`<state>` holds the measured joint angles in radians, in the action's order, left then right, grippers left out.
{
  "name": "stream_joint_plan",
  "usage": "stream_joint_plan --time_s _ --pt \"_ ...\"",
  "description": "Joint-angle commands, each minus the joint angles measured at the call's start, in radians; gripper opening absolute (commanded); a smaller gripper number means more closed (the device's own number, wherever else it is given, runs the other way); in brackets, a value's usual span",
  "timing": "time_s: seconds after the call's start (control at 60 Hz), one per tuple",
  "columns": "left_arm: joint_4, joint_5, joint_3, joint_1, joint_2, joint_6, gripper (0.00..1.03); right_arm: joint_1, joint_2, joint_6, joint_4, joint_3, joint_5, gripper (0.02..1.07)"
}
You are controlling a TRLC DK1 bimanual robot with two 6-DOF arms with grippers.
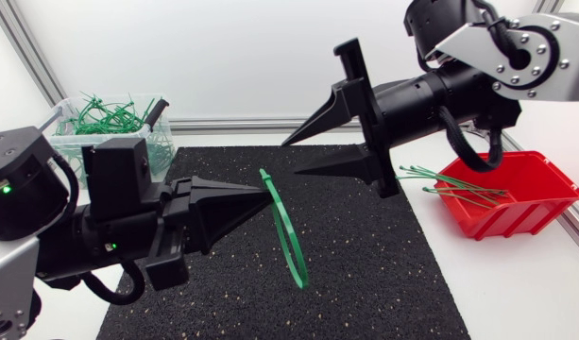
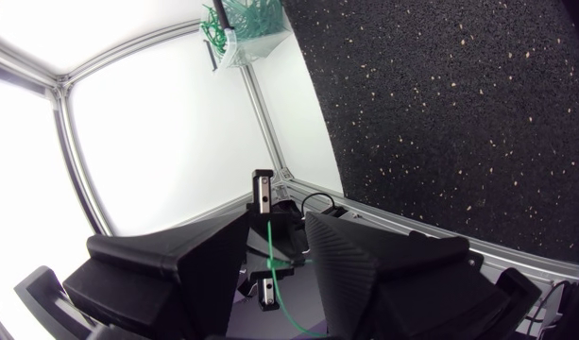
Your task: Take a green cable tie from the red box, thread the tail through the head to close it, then place it in the transparent bin on the left.
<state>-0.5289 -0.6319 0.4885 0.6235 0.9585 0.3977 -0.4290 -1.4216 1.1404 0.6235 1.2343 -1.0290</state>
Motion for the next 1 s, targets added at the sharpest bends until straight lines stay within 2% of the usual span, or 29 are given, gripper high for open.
stream_joint_plan --time_s 0.0,0.1,0.167,0.233,0.317,0.383,0.433,0.983 --pt "-0.013 -0.011 -0.021 -0.001 0.019 -0.031 0.04 -0.005 -0.034 -0.025 -0.013 0.028 -0.019 0.5" --pt "-0.013 -0.011 -0.019 -0.001 0.026 -0.043 0.04 -0.031 -0.034 -0.028 -0.018 0.04 -0.022 0.49" --pt "-0.014 -0.011 -0.016 -0.001 0.031 -0.048 0.04 -0.048 -0.031 -0.028 -0.016 0.047 -0.022 0.43" --pt "-0.014 -0.011 -0.014 -0.002 0.034 -0.049 0.04 -0.067 -0.027 -0.028 -0.013 0.053 -0.022 0.43" --pt "-0.016 -0.011 -0.008 -0.002 0.042 -0.049 0.04 -0.077 -0.027 -0.027 -0.01 0.056 -0.022 0.35" --pt "-0.017 -0.011 -0.002 -0.002 0.048 -0.053 0.04 -0.083 -0.03 -0.027 -0.005 0.053 -0.02 0.34" --pt "-0.02 -0.011 0.002 -0.002 0.056 -0.056 0.04 -0.091 -0.027 -0.027 0.004 0.048 -0.019 0.29" --pt "-0.019 -0.012 0.024 -0.015 0.046 -0.071 0.04 -0.045 -0.008 -0.053 0.01 0.005 0.0 0.3"
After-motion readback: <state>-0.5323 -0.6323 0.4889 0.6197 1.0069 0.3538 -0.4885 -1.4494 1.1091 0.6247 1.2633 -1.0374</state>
